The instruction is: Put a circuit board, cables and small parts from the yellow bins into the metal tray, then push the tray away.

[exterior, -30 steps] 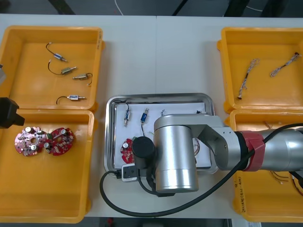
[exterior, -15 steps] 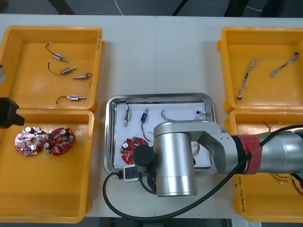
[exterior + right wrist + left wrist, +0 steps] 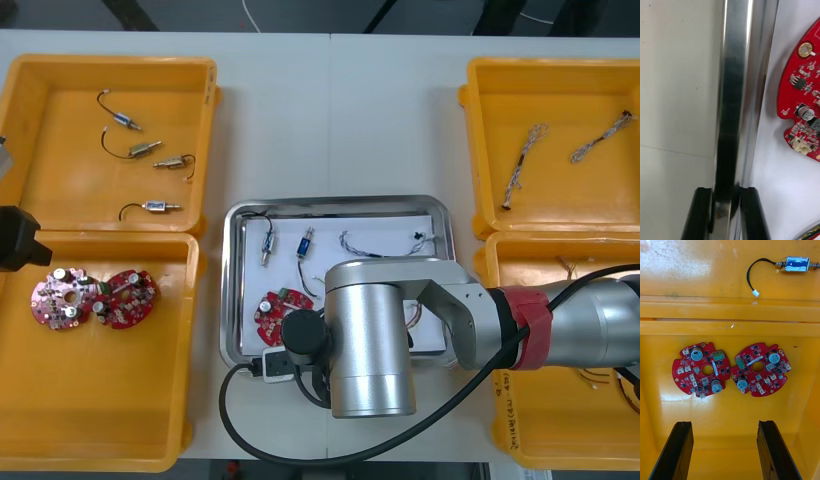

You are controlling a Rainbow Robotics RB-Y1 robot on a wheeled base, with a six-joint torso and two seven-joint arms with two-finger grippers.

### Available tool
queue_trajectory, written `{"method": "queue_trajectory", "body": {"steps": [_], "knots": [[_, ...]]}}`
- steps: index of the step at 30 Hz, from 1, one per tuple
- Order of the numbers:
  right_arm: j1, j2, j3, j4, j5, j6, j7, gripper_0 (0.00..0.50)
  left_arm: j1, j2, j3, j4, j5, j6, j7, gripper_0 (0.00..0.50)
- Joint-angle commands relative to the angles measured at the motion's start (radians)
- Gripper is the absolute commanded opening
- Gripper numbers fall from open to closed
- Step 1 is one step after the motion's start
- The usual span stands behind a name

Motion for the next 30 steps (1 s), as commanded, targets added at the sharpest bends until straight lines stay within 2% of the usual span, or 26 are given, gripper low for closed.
{"method": "queue_trajectory", "body": {"steps": [1, 14, 24, 30], "knots": [[-0.027, 0.023, 0.015, -0.014, 0.018, -0.01, -0.026, 0.0, 0.015, 0.046, 0.028, -0.029, 0.007, 0.006, -0.041, 0.5], [-0.041, -0.023, -0.008, -0.04, 0.118, -0.019, -0.03, 0.0, 0.015, 0.046, 0.028, -0.029, 0.007, 0.006, -0.041, 0.5], [-0.099, -0.061, -0.046, -0.04, 0.121, -0.017, -0.029, 0.0, 0.015, 0.046, 0.028, -0.029, 0.007, 0.006, -0.041, 0.5], [-0.151, -0.061, -0.051, -0.014, 0.121, -0.008, -0.032, 0.0, 0.015, 0.046, 0.028, -0.029, 0.007, 0.006, -0.041, 0.5]]}}
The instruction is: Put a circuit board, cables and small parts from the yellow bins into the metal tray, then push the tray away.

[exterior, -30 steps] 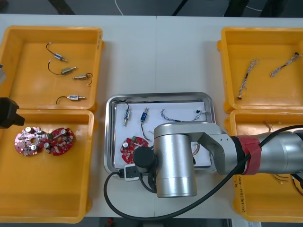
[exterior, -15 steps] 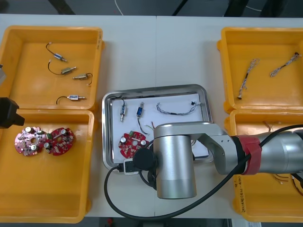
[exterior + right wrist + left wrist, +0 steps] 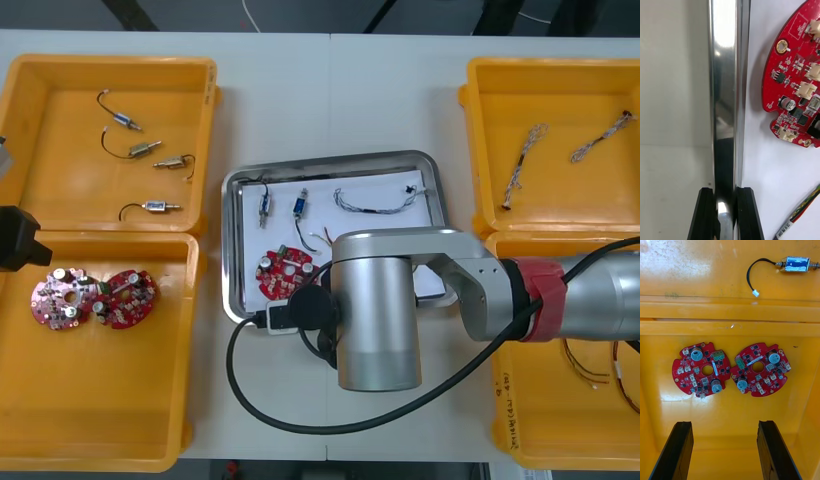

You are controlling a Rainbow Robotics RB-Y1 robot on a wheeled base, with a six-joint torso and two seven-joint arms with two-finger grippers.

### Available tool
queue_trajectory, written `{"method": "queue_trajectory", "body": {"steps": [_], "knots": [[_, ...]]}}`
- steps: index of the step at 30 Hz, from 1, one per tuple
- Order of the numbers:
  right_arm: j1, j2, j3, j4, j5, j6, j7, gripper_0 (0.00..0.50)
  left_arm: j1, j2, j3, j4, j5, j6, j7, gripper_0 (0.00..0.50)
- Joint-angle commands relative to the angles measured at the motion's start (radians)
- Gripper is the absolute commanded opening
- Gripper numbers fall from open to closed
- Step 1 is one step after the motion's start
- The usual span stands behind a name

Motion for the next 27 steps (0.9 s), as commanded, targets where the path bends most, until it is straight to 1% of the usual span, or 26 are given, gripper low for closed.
{"method": "queue_trajectory", "body": {"steps": [1, 14, 27], "knots": [[-0.078, -0.018, -0.033, -0.003, 0.007, 0.003, -0.032, 0.0, 0.015, 0.046, 0.028, -0.029, 0.007, 0.006, -0.041, 0.5], [-0.101, -0.015, -0.119, 0.097, 0.01, 0.003, -0.018, 0.0, 0.015, 0.046, 0.028, -0.029, 0.007, 0.006, -0.041, 0.5], [-0.15, 0.02, -0.134, 0.183, 0.019, 0.003, -0.003, 0.0, 0.015, 0.046, 0.028, -0.029, 0.007, 0.006, -0.041, 0.5]]}}
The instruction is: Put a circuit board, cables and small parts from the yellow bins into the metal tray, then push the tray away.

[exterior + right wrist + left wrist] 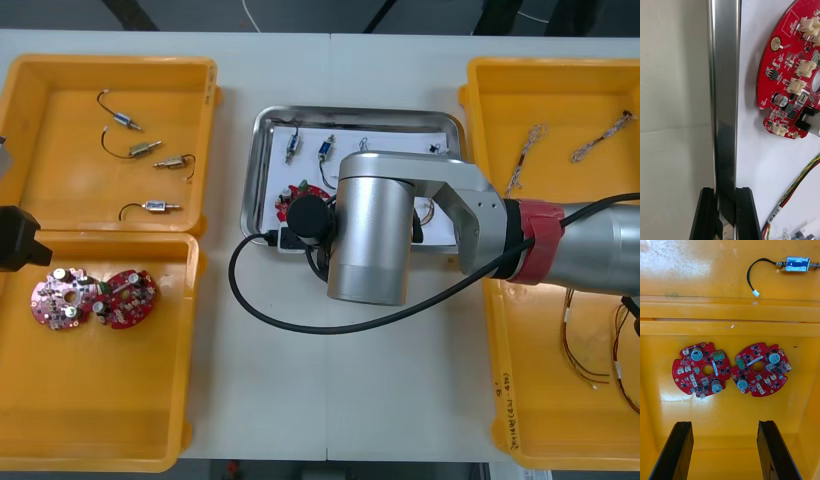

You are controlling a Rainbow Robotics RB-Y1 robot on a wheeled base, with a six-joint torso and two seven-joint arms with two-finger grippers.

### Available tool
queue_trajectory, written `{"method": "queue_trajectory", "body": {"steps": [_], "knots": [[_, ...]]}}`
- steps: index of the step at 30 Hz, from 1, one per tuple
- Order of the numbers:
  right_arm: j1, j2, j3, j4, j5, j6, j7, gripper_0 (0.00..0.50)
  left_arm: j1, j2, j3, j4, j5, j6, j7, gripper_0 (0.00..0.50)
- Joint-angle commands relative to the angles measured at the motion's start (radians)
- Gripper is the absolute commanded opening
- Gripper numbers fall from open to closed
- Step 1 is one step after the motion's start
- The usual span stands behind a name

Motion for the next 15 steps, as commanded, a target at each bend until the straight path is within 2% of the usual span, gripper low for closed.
{"method": "queue_trajectory", "body": {"steps": [1, 15], "knots": [[-0.069, 0.02, -0.029, 0.017, 0.012, 0.0, 0.001, 0.0, 0.015, 0.046, 0.028, -0.029, 0.007, 0.006, -0.041, 0.5], [-0.109, 0.057, -0.029, 0.069, 0.041, -0.006, 0.038, 0.0, 0.015, 0.046, 0.028, -0.029, 0.007, 0.006, -0.041, 0.5]]}}
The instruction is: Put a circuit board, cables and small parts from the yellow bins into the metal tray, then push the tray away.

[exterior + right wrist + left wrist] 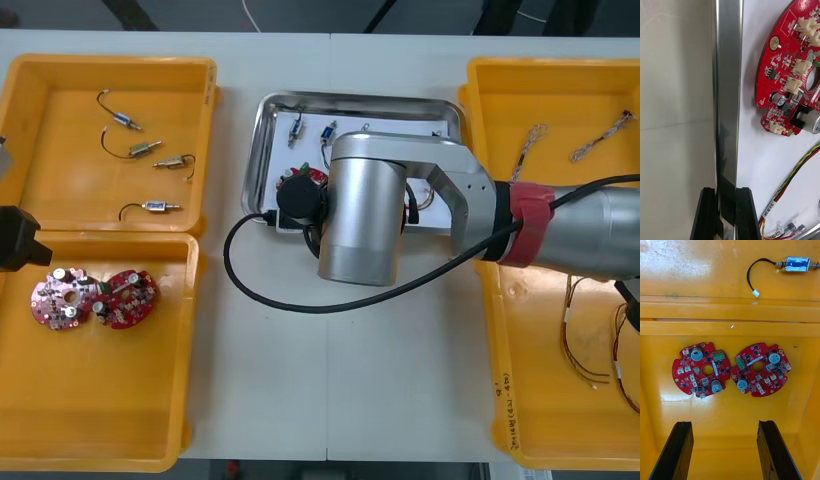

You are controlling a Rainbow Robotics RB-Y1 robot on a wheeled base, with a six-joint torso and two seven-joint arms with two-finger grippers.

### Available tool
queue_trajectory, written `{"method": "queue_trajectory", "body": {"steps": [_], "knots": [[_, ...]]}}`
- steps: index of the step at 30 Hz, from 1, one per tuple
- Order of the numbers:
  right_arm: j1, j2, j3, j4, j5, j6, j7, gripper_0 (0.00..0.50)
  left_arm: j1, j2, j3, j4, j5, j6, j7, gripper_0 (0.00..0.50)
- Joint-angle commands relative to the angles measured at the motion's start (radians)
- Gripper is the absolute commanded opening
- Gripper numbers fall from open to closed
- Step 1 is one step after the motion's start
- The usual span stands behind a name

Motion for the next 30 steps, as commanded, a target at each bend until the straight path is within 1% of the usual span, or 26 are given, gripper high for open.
{"method": "queue_trajectory", "body": {"steps": [1, 9, 22, 25, 30], "knots": [[-0.063, 0.037, -0.029, 0.007, 0.021, -0.006, 0.038, 0.0, 0.015, 0.046, 0.028, -0.029, 0.007, 0.006, -0.041, 0.5], [-0.076, 0.036, -0.028, 0.024, 0.023, -0.03, 0.066, 0.0, 0.015, 0.046, 0.028, -0.029, 0.007, 0.006, -0.041, 0.5], [-0.127, 0.045, -0.029, 0.122, 0.041, -0.101, 0.13, 0.0, 0.015, 0.046, 0.028, -0.029, 0.007, 0.006, -0.041, 0.5], [-0.133, 0.045, -0.028, 0.149, 0.066, -0.136, 0.141, 0.0, 0.015, 0.046, 0.028, -0.029, 0.007, 0.006, -0.041, 0.5], [-0.15, 0.045, -0.028, 0.195, 0.069, -0.192, 0.158, 0.0, 0.015, 0.046, 0.028, -0.029, 0.007, 0.006, -0.041, 0.5]]}}
